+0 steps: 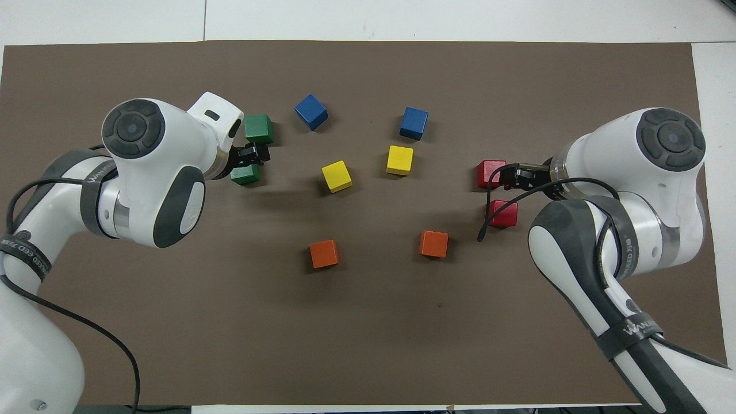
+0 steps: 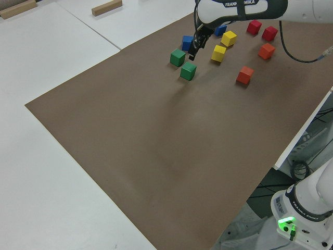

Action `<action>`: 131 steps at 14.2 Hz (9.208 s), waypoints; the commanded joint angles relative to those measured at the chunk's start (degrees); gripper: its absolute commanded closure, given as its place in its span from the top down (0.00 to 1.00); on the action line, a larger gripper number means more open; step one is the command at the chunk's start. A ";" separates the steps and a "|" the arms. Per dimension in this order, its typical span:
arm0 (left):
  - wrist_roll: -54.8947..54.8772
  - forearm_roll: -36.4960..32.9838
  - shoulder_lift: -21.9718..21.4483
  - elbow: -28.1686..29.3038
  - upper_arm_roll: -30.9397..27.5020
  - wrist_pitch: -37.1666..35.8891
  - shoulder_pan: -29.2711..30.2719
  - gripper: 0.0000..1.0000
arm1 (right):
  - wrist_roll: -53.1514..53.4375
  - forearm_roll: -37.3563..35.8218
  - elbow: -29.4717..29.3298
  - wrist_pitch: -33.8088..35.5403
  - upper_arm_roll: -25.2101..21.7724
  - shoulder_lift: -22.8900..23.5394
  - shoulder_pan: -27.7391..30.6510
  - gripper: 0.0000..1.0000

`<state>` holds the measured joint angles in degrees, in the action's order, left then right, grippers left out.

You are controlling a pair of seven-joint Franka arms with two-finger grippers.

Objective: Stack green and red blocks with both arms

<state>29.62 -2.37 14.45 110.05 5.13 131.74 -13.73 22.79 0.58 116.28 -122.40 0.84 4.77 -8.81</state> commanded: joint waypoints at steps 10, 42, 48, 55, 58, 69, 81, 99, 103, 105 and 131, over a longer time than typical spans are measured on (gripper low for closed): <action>8.96 -4.74 4.44 3.50 -0.48 10.29 -0.07 1.00 | 0.85 1.00 7.47 -10.30 0.30 2.09 -1.56 1.00; -41.30 0.09 -1.45 3.22 -0.21 2.53 27.52 0.00 | -31.92 0.13 -5.89 -4.76 -0.13 8.94 18.12 0.16; -45.00 0.44 4.44 3.68 -0.12 9.77 29.99 0.00 | -35.36 0.21 -0.80 -11.01 -0.13 10.00 19.01 0.23; -51.41 0.88 4.71 4.20 -0.30 11.35 29.64 1.00 | -38.53 0.21 3.16 -11.36 -0.13 8.68 20.06 0.24; -51.42 0.88 4.71 4.12 -0.30 11.08 29.29 1.00 | -38.44 0.21 4.92 -13.38 -0.13 8.15 20.15 0.25; -18.33 0.61 7.08 -18.82 -0.13 -10.72 12.79 1.00 | -37.65 0.21 3.71 -9.99 -0.05 6.58 19.89 1.00; -5.36 -0.26 22.28 -29.11 -0.48 -4.21 0.73 1.00 | -9.97 0.12 -16.62 6.49 0.39 8.41 2.22 1.00; -4.05 -2.81 21.93 -20.84 -0.48 3.35 -0.33 0.00 | -8.64 0.92 -8.61 -10.31 0.39 16.15 -0.60 1.00; -3.61 -2.02 20.28 -23.39 -0.56 -1.28 0.54 0.00 | -6.54 1.00 -8.26 -11.01 0.39 17.64 -1.21 1.00; -4.48 -2.02 14.58 -22.70 -0.30 -6.47 5.45 0.00 | -6.53 1.09 -7.91 -11.45 0.39 17.82 -1.21 1.00; -50.72 1.23 1.98 1.39 -0.04 5.72 29.47 0.00 | -33.69 -0.14 -3.52 -1.16 -0.22 4.63 18.83 0.00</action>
<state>-19.69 -2.48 16.84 110.24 4.92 135.58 15.53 -8.58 0.79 110.48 -121.54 0.02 10.61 8.86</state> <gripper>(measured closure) 0.436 0.458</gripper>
